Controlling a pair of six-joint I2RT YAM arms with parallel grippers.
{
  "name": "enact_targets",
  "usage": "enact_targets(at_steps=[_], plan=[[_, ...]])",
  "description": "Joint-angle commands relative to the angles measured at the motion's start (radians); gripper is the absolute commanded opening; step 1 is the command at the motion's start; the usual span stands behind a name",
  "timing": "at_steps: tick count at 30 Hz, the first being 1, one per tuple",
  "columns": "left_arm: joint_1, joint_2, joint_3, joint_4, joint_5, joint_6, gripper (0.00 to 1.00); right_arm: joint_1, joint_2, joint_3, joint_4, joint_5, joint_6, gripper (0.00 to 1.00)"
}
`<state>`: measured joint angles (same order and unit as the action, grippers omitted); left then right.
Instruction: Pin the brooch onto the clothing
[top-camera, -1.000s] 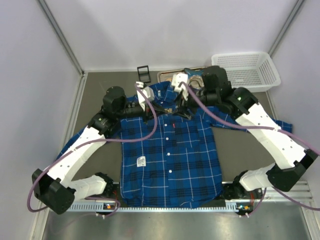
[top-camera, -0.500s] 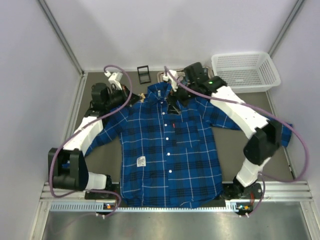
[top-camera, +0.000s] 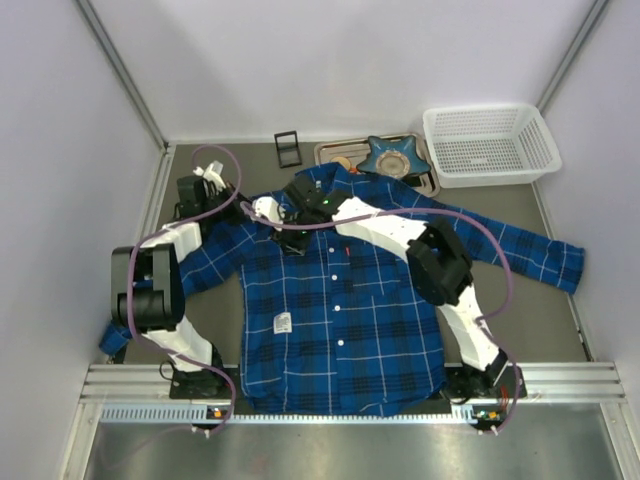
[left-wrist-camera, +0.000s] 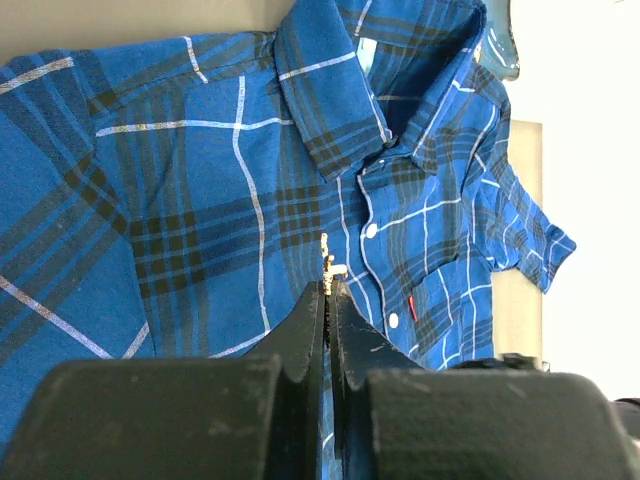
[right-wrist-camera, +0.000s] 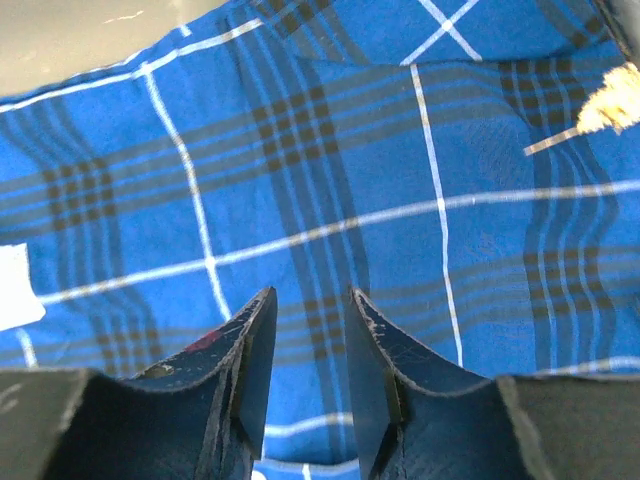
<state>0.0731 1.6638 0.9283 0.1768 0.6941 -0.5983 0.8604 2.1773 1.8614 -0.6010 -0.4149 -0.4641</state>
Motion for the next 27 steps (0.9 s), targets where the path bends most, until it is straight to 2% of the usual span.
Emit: enact_targets(at_steps=[1, 5, 9, 20, 24, 27], plan=[[0.008, 0.011, 0.018, 0.043, 0.016, -0.024, 0.00, 0.014, 0.102, 0.094, 0.115, 0.057, -0.004, 0.34], [0.011, 0.046, 0.006, 0.062, 0.021, -0.052, 0.00, 0.026, 0.171, 0.121, 0.119, 0.059, -0.007, 0.34], [0.011, 0.073, 0.007, 0.073, 0.034, -0.066, 0.00, 0.026, 0.176, 0.055, 0.118, 0.033, -0.042, 0.35], [0.011, 0.108, -0.011, 0.086, 0.044, -0.106, 0.00, 0.049, 0.053, -0.171, 0.078, -0.067, -0.119, 0.33], [0.011, 0.114, -0.013, 0.072, 0.054, -0.112, 0.00, 0.052, 0.016, -0.182, 0.078, -0.100, -0.130, 0.34], [0.011, 0.116, -0.022, 0.073, 0.061, -0.110, 0.00, 0.040, -0.008, -0.128, 0.079, -0.104, -0.131, 0.40]])
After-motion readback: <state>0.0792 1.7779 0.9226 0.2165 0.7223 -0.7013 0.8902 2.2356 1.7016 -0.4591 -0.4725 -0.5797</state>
